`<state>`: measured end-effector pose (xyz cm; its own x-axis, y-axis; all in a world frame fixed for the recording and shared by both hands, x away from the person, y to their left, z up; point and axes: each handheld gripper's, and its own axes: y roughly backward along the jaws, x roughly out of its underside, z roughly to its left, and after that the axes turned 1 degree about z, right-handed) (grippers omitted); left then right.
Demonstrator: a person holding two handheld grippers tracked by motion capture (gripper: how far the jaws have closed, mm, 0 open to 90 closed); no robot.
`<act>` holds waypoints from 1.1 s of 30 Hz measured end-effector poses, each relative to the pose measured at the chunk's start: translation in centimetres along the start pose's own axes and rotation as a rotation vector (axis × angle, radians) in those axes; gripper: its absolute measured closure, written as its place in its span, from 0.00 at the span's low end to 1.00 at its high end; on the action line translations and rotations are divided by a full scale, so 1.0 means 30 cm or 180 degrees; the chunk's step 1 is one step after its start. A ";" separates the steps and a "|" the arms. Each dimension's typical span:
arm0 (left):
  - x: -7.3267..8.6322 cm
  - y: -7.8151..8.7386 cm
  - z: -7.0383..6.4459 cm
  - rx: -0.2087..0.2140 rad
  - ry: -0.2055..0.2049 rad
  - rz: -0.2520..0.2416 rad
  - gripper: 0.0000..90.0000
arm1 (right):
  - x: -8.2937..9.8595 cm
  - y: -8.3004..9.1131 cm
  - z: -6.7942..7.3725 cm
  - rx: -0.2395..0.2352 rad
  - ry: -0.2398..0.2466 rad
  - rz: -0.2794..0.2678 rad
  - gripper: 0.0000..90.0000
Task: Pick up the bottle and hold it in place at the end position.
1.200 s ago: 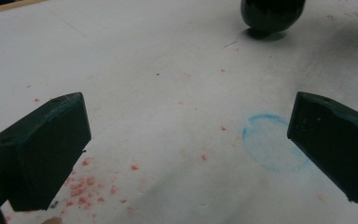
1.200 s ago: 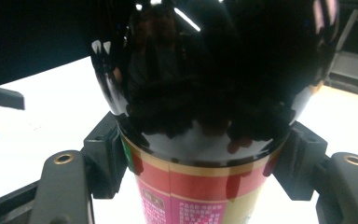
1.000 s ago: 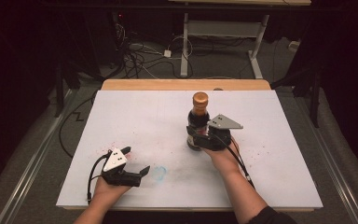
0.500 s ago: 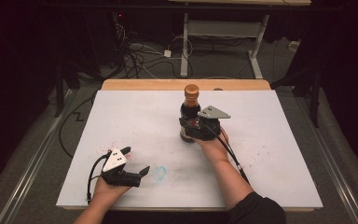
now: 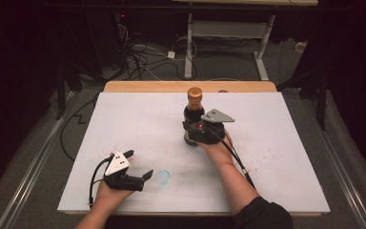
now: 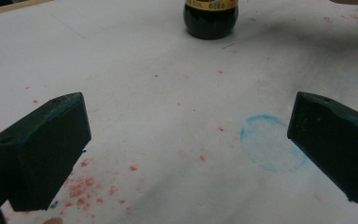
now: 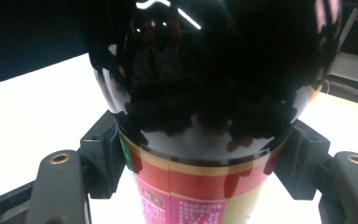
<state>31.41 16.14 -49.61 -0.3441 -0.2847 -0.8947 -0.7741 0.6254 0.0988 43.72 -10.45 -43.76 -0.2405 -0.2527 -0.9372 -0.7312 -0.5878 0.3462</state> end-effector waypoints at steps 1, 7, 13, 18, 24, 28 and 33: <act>0.000 0.000 0.000 0.0003 0.0006 0.0001 0.00 | 0.000 -0.001 -0.002 -0.0008 -0.0013 -0.0007 0.33; -0.005 -0.001 -0.008 0.0051 0.0069 0.0014 0.00 | 0.009 0.008 -0.016 -0.0045 -0.0097 0.0052 0.23; -0.014 -0.026 -0.025 0.0078 0.0033 0.0024 0.00 | 0.037 0.053 -0.026 -0.0100 -0.0107 0.0094 0.21; -0.038 -0.074 -0.040 0.0120 0.0113 0.0049 0.00 | 0.053 0.127 -0.047 -0.0135 -0.0102 0.0010 0.28; -0.079 -0.155 -0.054 0.0179 0.0198 0.0036 0.00 | 0.057 0.179 -0.063 -0.0099 -0.0062 -0.0027 0.39; -0.100 -0.219 -0.067 0.0232 0.0188 0.0056 0.00 | 0.059 0.215 -0.076 -0.0110 -0.0063 -0.0091 0.51; -0.124 -0.289 -0.084 0.0296 0.0219 0.0065 0.00 | 0.061 0.248 -0.098 -0.0112 -0.0095 -0.0110 0.65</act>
<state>38.07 9.95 -46.05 -0.3974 -0.3184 -0.8606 -0.7150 0.6954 0.0728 39.72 -17.54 -42.79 -0.2348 -0.2090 -0.9493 -0.7167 -0.6225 0.3143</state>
